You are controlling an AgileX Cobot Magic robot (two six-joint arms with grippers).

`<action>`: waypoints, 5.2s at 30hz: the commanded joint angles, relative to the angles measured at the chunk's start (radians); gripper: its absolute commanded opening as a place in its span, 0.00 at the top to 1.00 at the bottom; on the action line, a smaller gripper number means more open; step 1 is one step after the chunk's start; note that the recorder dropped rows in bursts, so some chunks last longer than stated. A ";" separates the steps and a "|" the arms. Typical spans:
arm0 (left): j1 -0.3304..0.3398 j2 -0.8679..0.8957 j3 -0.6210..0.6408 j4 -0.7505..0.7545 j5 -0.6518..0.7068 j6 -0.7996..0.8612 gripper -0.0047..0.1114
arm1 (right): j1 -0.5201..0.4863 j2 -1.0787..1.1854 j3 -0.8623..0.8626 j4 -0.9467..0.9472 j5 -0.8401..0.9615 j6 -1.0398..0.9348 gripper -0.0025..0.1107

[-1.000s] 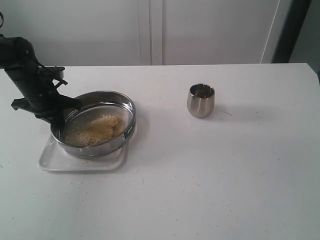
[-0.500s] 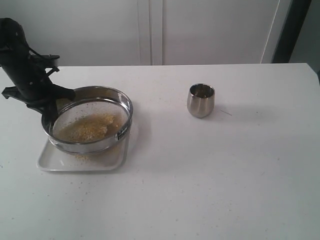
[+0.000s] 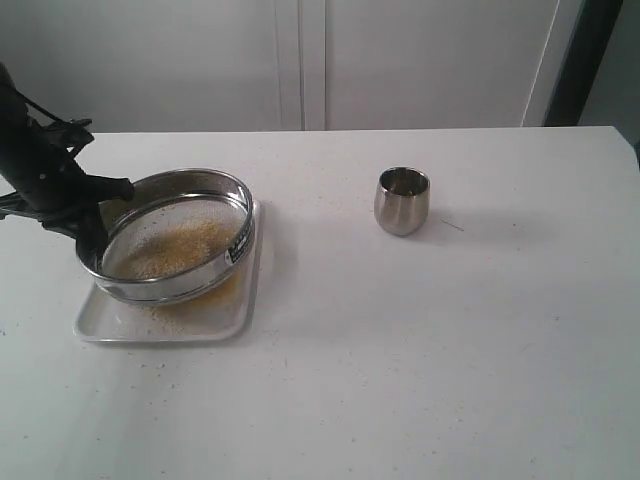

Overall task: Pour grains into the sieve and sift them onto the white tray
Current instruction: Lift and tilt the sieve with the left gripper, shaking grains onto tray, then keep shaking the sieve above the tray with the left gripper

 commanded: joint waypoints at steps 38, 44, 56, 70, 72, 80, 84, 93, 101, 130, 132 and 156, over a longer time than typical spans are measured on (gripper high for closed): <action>-0.020 0.013 -0.123 0.077 0.058 -0.127 0.96 | -0.005 -0.006 0.003 -0.009 -0.011 0.000 0.98; -0.041 -0.064 0.033 0.017 -0.099 0.005 0.96 | -0.005 -0.006 0.003 -0.009 -0.011 0.000 0.98; -0.023 0.048 -0.178 0.035 0.119 0.002 0.96 | -0.005 -0.006 0.003 -0.009 -0.011 0.000 0.98; -0.023 0.135 -0.368 0.049 0.295 -0.023 0.96 | -0.005 -0.006 0.003 -0.009 -0.011 0.000 0.98; -0.030 0.108 -0.348 0.006 0.418 0.101 0.96 | -0.005 -0.006 0.003 -0.009 -0.011 0.000 0.98; -0.033 0.082 -0.321 0.043 0.105 0.013 0.96 | -0.005 -0.006 0.003 -0.009 -0.011 0.000 0.98; -0.033 0.104 -0.367 0.093 0.320 -0.010 0.96 | -0.005 -0.006 0.003 -0.009 -0.011 0.000 0.98; -0.082 0.026 -0.297 0.231 0.035 -0.085 0.96 | -0.005 -0.006 0.003 -0.009 -0.011 0.000 0.98; -0.095 -0.051 -0.197 0.070 0.205 0.034 0.96 | -0.005 -0.006 0.003 -0.009 -0.011 0.000 0.98; -0.033 -0.010 -0.118 0.080 -0.083 0.072 0.96 | -0.005 -0.006 0.003 -0.009 -0.011 0.000 0.98; -0.033 0.042 -0.185 0.088 0.068 0.049 0.96 | -0.005 -0.006 0.003 -0.009 -0.011 0.000 0.98; -0.033 0.106 -0.324 0.067 0.249 0.010 0.96 | -0.005 -0.006 0.003 -0.009 -0.011 0.000 0.98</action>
